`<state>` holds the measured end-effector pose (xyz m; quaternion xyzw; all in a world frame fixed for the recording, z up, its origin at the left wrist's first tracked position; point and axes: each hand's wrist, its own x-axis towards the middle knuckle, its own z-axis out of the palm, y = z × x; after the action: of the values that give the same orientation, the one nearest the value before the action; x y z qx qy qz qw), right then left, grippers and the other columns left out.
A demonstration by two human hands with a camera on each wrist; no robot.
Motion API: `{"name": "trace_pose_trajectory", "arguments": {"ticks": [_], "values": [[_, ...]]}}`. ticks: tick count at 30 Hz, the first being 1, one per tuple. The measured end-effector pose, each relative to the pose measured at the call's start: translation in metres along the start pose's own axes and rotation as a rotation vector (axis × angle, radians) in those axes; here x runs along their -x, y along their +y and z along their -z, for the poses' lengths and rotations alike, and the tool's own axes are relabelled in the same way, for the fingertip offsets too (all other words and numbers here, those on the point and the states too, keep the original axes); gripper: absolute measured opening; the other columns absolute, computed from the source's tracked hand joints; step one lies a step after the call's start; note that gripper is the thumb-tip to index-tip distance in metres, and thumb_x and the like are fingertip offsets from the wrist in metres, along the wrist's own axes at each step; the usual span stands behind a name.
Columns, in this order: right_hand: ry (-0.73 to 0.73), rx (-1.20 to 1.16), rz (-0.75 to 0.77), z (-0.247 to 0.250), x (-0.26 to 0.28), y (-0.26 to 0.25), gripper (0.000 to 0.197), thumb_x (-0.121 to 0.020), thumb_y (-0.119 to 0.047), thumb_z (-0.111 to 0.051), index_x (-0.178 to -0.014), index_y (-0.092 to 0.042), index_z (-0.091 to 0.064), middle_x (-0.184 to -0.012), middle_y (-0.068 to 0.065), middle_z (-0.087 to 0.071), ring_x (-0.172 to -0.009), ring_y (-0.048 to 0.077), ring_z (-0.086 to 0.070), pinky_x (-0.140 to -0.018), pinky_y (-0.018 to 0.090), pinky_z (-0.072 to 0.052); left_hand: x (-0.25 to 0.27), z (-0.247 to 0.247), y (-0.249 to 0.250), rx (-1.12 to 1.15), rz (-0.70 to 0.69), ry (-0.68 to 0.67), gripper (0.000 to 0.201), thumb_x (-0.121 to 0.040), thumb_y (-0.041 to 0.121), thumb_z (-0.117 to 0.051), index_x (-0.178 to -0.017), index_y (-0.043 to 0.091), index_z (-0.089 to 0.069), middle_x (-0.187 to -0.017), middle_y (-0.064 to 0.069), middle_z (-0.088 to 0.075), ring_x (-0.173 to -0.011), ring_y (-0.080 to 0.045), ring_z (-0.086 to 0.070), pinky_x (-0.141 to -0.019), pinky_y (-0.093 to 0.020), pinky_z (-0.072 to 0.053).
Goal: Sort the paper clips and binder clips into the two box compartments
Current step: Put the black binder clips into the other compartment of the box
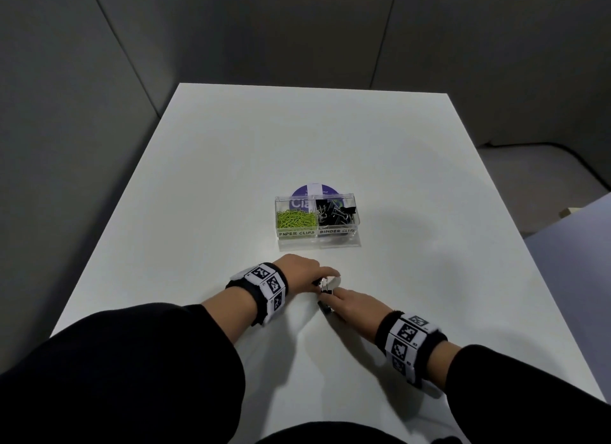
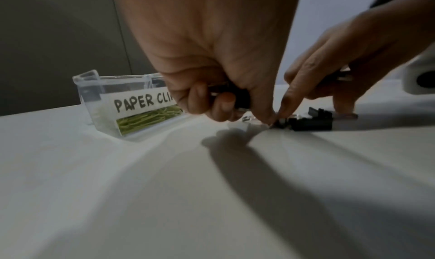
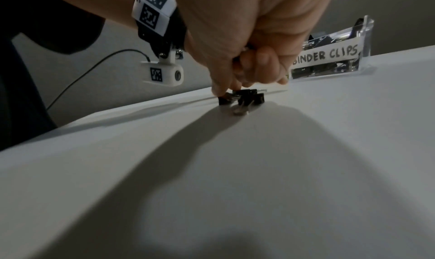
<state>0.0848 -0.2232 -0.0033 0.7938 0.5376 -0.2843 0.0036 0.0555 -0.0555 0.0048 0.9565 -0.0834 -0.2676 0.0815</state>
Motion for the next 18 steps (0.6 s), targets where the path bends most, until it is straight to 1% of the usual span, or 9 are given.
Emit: {"name": "trace_pose_trajectory", "arguments": {"ticks": [2,3,6,8,10,12,15,18], "values": [[-0.028,0.038,0.006,-0.001,-0.001,0.001,0.045,-0.095,-0.012,-0.036,-0.140,-0.010,-0.031,-0.133,0.015,-0.042,-0.112,0.035,-0.049,-0.089,0.045,-0.044,0.001,0.000,-0.001,-0.051,-0.026,-0.004,0.040,-0.094,0.031,-0.046,-0.134,0.031,-0.039,-0.115,-0.009,-0.057,-0.105,-0.028,-0.058,-0.081,-0.034,-0.044],[-0.033,0.043,0.007,-0.001,-0.002,0.002,0.044,-0.095,-0.011,-0.038,-0.139,-0.010,-0.032,-0.133,0.015,-0.042,-0.112,0.035,-0.049,-0.089,0.045,-0.044,0.001,-0.001,-0.001,-0.059,-0.037,-0.001,0.037,-0.094,0.031,-0.046,-0.131,0.030,-0.042,-0.113,-0.009,-0.057,-0.102,-0.029,-0.058,-0.079,-0.034,-0.044],[-0.010,0.036,0.003,0.000,-0.004,0.002,0.038,-0.094,-0.013,-0.039,-0.132,-0.008,-0.039,-0.124,0.019,-0.045,-0.105,0.035,-0.051,-0.082,0.044,-0.043,0.000,-0.003,-0.003,-0.085,-0.052,0.003,0.029,-0.095,0.027,-0.045,-0.123,0.019,-0.048,-0.113,-0.010,-0.055,-0.099,-0.031,-0.058,-0.077,-0.035,-0.044],[0.007,0.034,0.007,0.002,-0.005,0.002,0.036,-0.094,-0.013,-0.041,-0.130,-0.009,-0.041,-0.119,0.019,-0.046,-0.102,0.034,-0.051,-0.077,0.042,-0.042,-0.001,-0.002,-0.003,-0.085,-0.022,-0.009,0.028,-0.095,0.025,-0.045,-0.119,0.013,-0.049,-0.115,-0.011,-0.055,-0.101,-0.031,-0.057,-0.079,-0.037,-0.044],[0.016,0.036,0.018,0.004,-0.007,0.004,0.036,-0.093,-0.013,-0.041,-0.129,-0.008,-0.042,-0.118,0.020,-0.046,-0.102,0.034,-0.050,-0.076,0.041,-0.041,-0.001,-0.001,-0.002,-0.042,0.037,-0.021,0.029,-0.095,0.025,-0.044,-0.118,0.008,-0.049,-0.118,-0.012,-0.054,-0.105,-0.031,-0.056,-0.085,-0.039,-0.044],[0.021,0.037,0.029,0.005,-0.007,0.003,0.036,-0.094,-0.014,-0.041,-0.129,-0.007,-0.043,-0.117,0.021,-0.046,-0.102,0.035,-0.050,-0.075,0.043,-0.042,-0.001,0.000,-0.003,0.003,0.080,-0.028,0.030,-0.095,0.025,-0.044,-0.116,0.005,-0.049,-0.119,-0.013,-0.055,-0.107,-0.031,-0.055,-0.088,-0.039,-0.043],[0.011,0.061,-0.002,0.005,-0.010,-0.001,0.036,-0.093,-0.020,-0.043,-0.124,-0.002,-0.044,-0.119,0.019,-0.047,-0.102,0.034,-0.050,-0.074,0.042,-0.042,0.000,-0.003,-0.008,0.025,0.106,-0.026,0.030,-0.095,0.028,-0.045,-0.113,0.005,-0.050,-0.116,-0.014,-0.056,-0.104,-0.030,-0.056,-0.085,-0.037,-0.044],[0.019,0.015,-0.062,0.005,-0.013,0.000,0.035,-0.088,-0.025,-0.050,-0.114,-0.002,-0.046,-0.115,0.016,-0.048,-0.099,0.033,-0.052,-0.073,0.039,-0.042,0.002,-0.007,-0.011,0.045,0.115,-0.003,0.029,-0.095,0.029,-0.044,-0.109,0.004,-0.050,-0.112,-0.015,-0.058,-0.100,-0.032,-0.057,-0.081,-0.037,-0.044]]}}
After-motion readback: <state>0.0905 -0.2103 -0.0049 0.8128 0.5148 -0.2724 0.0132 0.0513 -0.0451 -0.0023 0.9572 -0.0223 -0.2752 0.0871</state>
